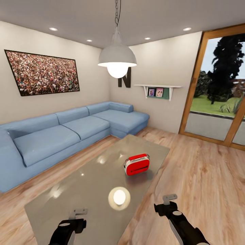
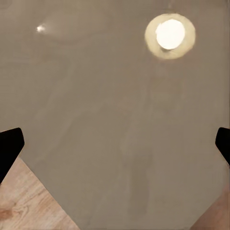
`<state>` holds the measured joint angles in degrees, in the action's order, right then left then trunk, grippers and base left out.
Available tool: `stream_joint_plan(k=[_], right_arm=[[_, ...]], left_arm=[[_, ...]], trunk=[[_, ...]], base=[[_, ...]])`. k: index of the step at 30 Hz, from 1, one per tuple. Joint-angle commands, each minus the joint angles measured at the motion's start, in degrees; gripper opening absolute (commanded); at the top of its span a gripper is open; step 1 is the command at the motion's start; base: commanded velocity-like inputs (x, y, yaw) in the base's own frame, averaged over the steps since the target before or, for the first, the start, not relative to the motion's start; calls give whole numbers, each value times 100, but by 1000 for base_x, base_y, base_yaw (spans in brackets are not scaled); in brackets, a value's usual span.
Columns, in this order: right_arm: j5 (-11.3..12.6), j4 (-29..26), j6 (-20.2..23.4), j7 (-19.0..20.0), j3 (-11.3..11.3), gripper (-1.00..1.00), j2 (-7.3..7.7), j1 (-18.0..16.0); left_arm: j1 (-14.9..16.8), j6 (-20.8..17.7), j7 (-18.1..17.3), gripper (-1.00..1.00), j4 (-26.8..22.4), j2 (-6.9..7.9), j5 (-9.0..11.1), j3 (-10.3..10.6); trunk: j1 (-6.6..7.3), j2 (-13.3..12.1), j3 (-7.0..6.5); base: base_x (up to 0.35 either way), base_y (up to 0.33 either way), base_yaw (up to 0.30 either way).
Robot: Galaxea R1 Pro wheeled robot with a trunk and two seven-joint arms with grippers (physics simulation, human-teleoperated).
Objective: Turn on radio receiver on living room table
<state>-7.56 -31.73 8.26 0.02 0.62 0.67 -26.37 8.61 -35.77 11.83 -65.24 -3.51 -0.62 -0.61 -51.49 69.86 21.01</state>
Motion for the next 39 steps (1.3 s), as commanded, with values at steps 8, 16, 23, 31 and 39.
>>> stream_joint_plan(k=[8, 16, 23, 31, 39], right_arm=[[9, 3, -307, -7, -9, 100, 1, 0], [0, 7, -321, 24, -9, 100, -5, 0], [0, 5, -318, 24, -9, 100, -5, 0], [0, 6, -318, 24, -9, 100, -5, 0], [0, 8, -318, 24, -9, 100, -5, 0]], left_arm=[[0, 142, -31, 100, -7, -1, 18, 0], [0, 148, -9, 100, 1, 8, 1, 78], [0, 141, -6, 100, 0, 21, -16, 79], [0, 141, 3, 100, 2, 56, -32, 70], [0, 141, 3, 100, 1, 69, -31, 63]], trunk=[[23, -42, -19], [23, -42, -19], [23, -42, -19], [23, -42, -19], [23, -42, -19]], base=[[74, 0, 0], [51, -90, 0], [224, -248, 0], [248, -244, 0], [166, -160, 0]])
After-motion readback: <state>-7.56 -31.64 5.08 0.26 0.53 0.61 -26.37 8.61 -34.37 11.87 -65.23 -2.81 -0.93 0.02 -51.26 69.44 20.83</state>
